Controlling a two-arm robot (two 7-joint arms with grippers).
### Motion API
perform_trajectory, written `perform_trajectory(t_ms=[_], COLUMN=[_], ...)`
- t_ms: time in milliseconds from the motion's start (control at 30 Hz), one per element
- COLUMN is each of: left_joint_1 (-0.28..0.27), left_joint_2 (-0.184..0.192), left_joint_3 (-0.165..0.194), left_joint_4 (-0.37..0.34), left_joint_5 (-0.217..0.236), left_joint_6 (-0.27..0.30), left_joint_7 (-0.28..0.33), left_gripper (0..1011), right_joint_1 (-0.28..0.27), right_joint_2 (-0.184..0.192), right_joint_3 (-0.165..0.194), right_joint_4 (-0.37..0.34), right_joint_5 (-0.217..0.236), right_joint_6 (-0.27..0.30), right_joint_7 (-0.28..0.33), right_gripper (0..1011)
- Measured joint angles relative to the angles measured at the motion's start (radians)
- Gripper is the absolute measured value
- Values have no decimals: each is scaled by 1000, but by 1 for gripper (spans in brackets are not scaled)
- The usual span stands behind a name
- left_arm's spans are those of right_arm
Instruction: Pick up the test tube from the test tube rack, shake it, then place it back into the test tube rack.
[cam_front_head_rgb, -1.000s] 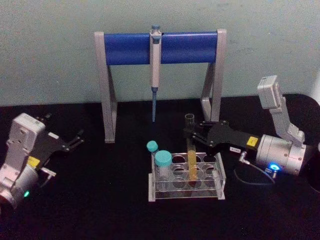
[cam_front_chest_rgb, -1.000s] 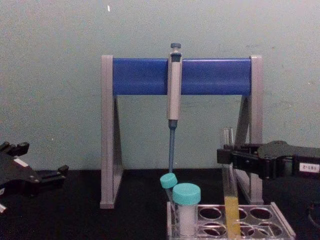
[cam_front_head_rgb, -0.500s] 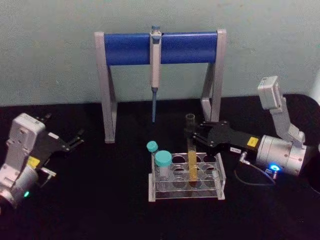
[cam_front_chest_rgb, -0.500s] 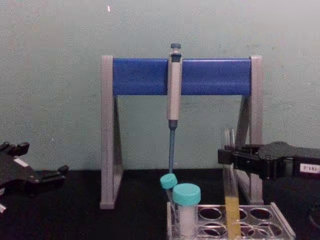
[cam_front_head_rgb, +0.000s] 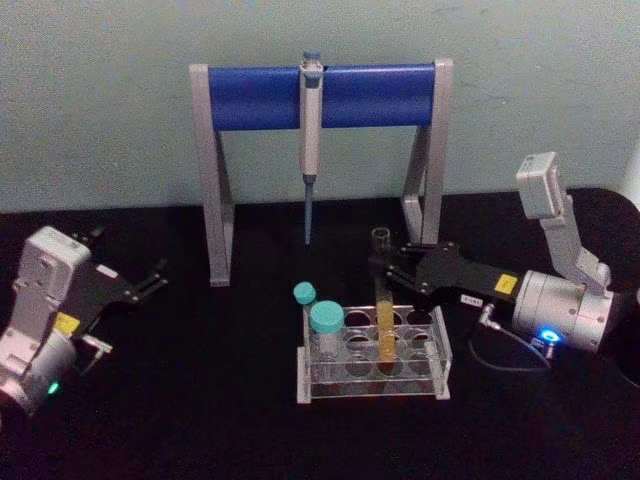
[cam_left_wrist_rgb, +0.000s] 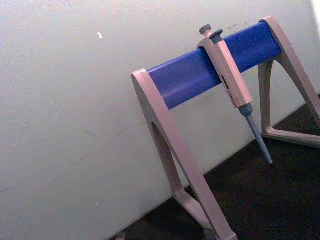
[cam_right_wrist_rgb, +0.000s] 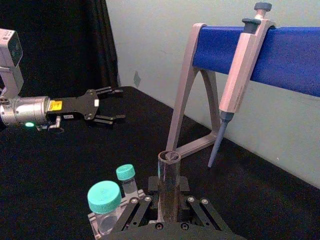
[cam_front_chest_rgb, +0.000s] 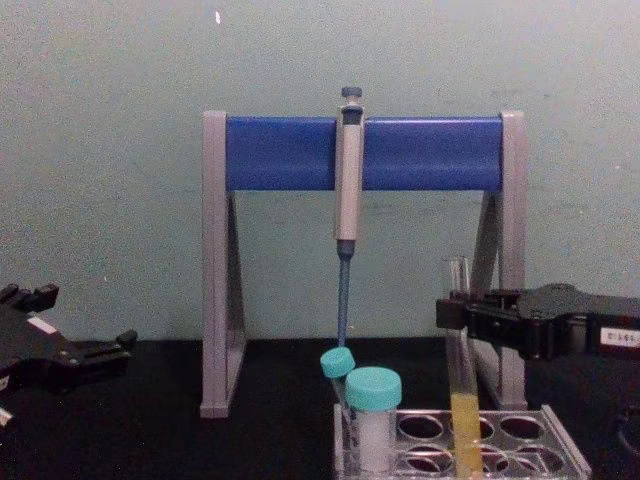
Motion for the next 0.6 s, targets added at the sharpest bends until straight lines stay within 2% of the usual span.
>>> perform_trajectory(t_ms=[233,433,467,500,600], left_joint_1=[0,0,0,0,0], left_joint_2=[0,0,0,0,0], left_joint_3=[0,0,0,0,0], left_joint_4=[0,0,0,0,0], left_joint_5=[0,0,0,0,0], left_joint_6=[0,0,0,0,0], left_joint_7=[0,0,0,0,0], left_gripper=[1001,1001,1001,1001,1001], right_joint_1=[0,-1,-1,-1,0], right_joint_2=[0,0,0,0,0], right_joint_3=[0,-1,-1,-1,0], right_joint_4=[0,0,0,0,0], right_joint_5=[-3,-3,-3,-3,-3], right_joint_6=[3,2,2,2,2], right_joint_7=[0,0,0,0,0], right_gripper=[248,413,483,483,604])
